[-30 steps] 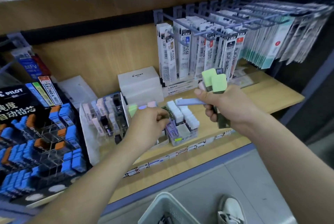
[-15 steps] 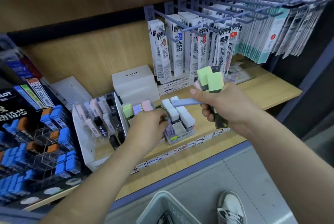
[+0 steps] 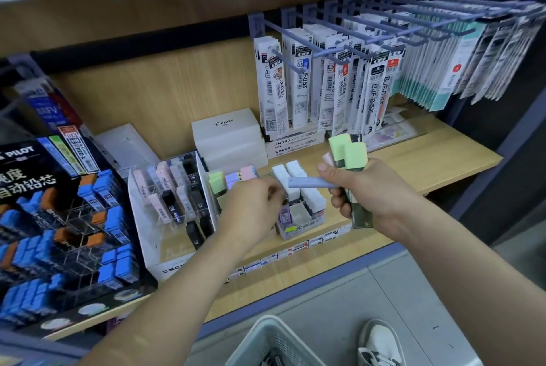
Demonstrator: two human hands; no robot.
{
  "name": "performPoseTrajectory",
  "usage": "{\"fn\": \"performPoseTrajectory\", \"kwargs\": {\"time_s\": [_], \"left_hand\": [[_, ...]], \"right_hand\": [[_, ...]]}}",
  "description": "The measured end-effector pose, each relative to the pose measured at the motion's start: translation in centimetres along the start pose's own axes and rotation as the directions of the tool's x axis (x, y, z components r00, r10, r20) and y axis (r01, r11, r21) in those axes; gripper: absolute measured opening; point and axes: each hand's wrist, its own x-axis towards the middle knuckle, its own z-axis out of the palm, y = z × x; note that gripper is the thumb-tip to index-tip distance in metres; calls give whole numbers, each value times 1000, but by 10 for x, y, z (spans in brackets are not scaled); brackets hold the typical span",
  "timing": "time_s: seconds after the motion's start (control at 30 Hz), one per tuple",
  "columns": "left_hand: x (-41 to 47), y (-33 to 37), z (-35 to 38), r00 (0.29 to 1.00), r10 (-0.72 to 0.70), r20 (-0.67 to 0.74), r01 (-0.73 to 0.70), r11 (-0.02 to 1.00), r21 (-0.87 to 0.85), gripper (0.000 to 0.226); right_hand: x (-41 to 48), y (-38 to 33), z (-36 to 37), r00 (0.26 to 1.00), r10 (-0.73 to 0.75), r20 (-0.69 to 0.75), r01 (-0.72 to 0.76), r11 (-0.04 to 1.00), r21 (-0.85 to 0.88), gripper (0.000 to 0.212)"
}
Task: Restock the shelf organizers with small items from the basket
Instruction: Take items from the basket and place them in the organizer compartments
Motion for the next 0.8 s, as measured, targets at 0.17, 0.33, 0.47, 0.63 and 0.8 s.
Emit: {"fn": "performPoseTrajectory", "kwargs": {"time_s": [0.17, 0.33, 0.47, 0.63, 0.8], "left_hand": [[-7, 18, -44, 961, -112, 254, 267, 627, -732, 22], [-19, 17, -43, 976, 13, 218, 138, 736, -663, 10], [-24, 18, -49, 931, 101, 351, 206, 649, -732, 29], [-26, 17, -53, 909, 135, 395, 231, 627, -744, 25], [-24, 1, -60, 909, 117, 399, 295, 495, -817, 37]], "right_hand": [[-3, 0, 5, 1000, -4, 3, 4, 1000, -10, 20], [-10, -3, 19, 999, 40, 11, -40, 998, 55, 20], [-11, -9, 24, 990, 133, 54, -143, 943, 301, 22], [-9, -13, 31, 981, 159, 116, -191, 907, 375, 27], [-11, -15, 34, 983, 136, 128, -159, 968, 194, 28]]}}
